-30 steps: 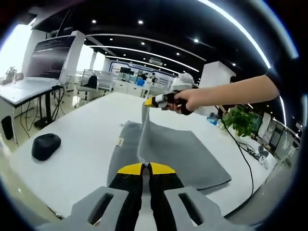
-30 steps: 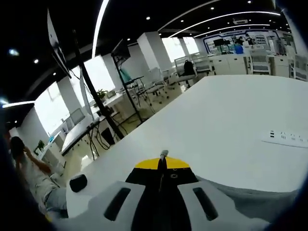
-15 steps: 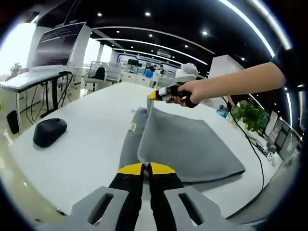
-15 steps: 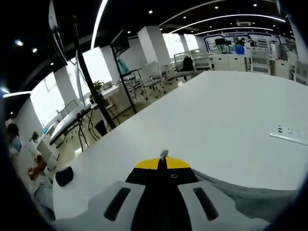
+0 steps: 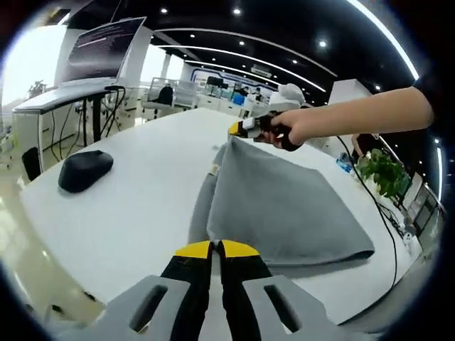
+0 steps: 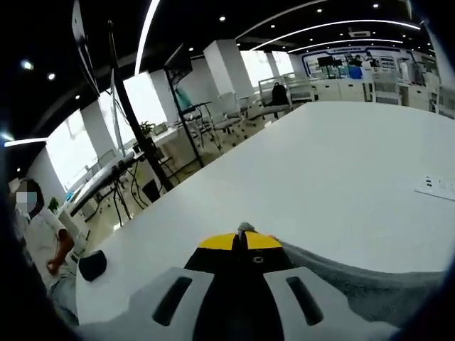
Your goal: Fold the towel on the table until its edges align and the towel forms a compact rectangular stack.
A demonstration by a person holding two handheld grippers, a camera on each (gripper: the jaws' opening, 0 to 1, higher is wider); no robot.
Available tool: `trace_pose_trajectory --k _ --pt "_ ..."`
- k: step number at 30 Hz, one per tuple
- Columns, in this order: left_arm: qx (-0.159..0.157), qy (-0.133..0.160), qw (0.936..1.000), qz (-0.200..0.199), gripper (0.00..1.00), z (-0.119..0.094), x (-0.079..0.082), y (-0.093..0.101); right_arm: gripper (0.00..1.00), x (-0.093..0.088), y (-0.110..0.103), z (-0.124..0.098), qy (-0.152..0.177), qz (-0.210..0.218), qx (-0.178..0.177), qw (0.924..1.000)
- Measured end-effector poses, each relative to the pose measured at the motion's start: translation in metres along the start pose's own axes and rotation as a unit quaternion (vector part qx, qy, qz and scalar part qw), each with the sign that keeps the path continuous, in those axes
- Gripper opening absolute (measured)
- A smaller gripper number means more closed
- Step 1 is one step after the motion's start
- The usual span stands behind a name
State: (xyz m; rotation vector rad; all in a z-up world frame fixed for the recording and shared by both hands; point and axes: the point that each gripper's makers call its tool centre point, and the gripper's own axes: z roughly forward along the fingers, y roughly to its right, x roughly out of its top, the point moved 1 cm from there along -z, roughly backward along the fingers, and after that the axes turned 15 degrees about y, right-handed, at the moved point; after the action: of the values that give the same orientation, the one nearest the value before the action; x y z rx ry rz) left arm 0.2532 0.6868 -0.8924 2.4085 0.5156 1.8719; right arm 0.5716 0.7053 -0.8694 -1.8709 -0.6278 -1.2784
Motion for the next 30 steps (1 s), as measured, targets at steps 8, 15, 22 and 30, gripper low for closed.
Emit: trace_pose_trajectory --k 8,15,22,30 --pt "0.005 -0.002 1.0000 -0.005 0.15 0.002 0.001 -0.003 0.08 0.007 0.000 -0.001 0.004 -0.014 0.013 0.9998" --pt "0.006 -0.006 1.0000 0.006 0.21 0.010 0.006 -0.010 0.13 0.015 0.007 -0.011 0.010 -0.017 0.016 0.9997" --pt "-0.008 -0.027 0.9992 0.028 0.22 0.017 0.002 -0.007 0.15 0.018 0.026 -0.026 0.000 -0.030 0.010 0.9995" --pt "-0.006 -0.039 0.9982 0.045 0.22 0.018 0.001 -0.008 0.17 0.020 0.050 -0.042 -0.010 -0.035 -0.003 0.9994"
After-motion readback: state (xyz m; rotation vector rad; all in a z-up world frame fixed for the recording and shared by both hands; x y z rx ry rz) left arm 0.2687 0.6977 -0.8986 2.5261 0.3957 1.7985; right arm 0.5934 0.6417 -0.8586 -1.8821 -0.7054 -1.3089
